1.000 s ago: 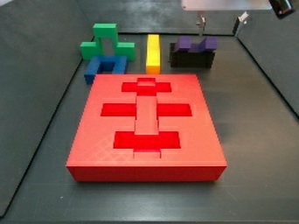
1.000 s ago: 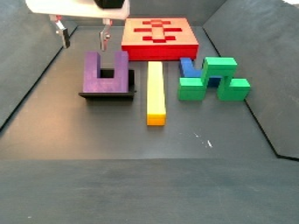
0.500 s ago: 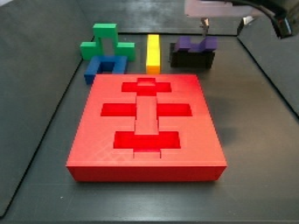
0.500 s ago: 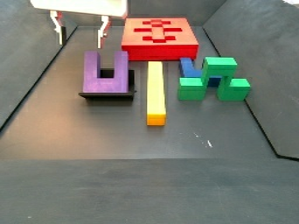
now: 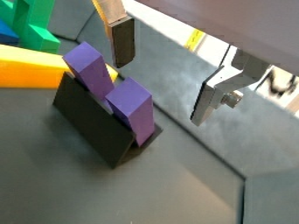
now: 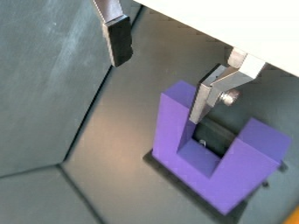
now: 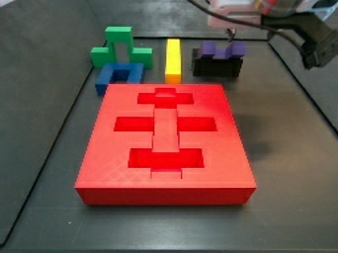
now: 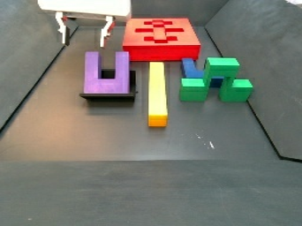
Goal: Pick up the purple object. Move up. Place the purple object on the fixture. Regrasp the purple object. Move to above the board. Insert the purple object.
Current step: Regrasp the purple object.
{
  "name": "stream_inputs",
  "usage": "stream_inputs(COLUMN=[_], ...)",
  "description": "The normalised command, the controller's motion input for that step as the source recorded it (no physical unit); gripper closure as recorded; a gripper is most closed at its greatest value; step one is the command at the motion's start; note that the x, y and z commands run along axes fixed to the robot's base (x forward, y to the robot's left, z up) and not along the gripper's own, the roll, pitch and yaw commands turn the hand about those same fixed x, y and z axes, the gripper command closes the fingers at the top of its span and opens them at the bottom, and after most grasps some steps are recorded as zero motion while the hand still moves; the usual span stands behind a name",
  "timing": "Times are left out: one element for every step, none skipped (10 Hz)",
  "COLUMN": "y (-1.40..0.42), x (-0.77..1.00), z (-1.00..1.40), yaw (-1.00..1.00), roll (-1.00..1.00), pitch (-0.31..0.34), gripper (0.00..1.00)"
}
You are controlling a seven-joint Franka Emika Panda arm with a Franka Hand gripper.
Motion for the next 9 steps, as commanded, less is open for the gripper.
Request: stream_inputs(y=[-0.06, -0.13, -0.15, -0.12, -0.01, 0.00, 0.00, 0.00, 0.01], x=[0.09, 0.18, 0.22, 0.17, 0.03, 0.00, 0.00, 0.00, -0.02], z=[-0.10, -0.10, -0.11, -0.14, -0.14, -0.15, -0.15, -0.16, -0.20], yaw=[0.22, 0.20, 0.20, 0.22, 0.22, 0.22, 0.23, 0.23, 0.22], roll=[0.86, 0.77, 0.71, 0.51, 0.18, 0.00, 0.00, 0.00, 0.00], pitch=[0.129, 0.143, 0.229, 0.134, 0.003, 0.000, 0.000, 0.000, 0.000], gripper=[0.00, 0.00, 0.00, 0.00, 0.00, 0.00, 0.00, 0.00, 0.00])
